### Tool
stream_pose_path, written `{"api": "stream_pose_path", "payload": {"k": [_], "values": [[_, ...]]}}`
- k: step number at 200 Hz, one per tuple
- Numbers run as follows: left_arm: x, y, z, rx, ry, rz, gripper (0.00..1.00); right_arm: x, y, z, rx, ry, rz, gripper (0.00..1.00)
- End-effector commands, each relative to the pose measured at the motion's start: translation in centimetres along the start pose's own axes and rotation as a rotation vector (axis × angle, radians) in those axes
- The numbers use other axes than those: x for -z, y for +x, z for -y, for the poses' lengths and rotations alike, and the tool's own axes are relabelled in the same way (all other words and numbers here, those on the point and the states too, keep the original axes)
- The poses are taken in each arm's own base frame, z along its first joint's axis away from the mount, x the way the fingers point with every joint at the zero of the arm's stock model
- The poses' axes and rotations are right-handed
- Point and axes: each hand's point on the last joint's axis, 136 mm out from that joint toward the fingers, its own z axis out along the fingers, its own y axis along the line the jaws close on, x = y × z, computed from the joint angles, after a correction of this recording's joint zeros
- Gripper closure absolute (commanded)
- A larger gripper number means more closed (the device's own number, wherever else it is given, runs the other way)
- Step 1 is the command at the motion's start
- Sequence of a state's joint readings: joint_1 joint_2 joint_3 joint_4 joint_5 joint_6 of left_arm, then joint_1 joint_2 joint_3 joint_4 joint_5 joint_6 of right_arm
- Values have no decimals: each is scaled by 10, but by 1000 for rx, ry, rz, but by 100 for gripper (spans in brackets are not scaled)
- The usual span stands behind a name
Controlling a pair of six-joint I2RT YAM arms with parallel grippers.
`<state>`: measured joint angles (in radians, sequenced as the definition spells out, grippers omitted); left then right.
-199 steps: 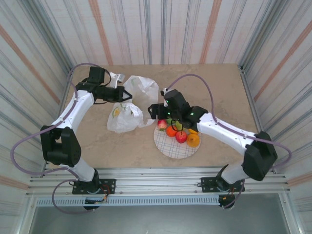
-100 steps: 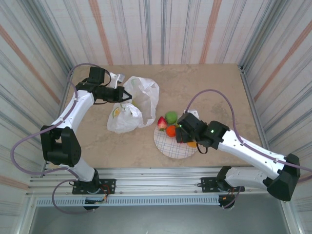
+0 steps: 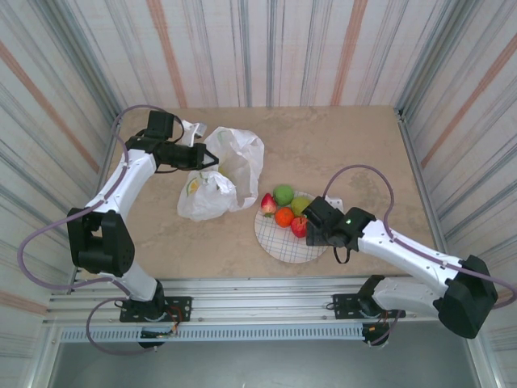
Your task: Place the fruits into the plastic bag
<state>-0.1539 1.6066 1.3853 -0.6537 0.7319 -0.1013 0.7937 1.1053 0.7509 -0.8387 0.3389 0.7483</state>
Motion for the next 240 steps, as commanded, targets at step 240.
{"api": "stream_pose_path", "payload": {"k": [240], "values": [[5,-5,4,-15,4,8,100,-61,1,-4,-25,-4,-114,18]]}}
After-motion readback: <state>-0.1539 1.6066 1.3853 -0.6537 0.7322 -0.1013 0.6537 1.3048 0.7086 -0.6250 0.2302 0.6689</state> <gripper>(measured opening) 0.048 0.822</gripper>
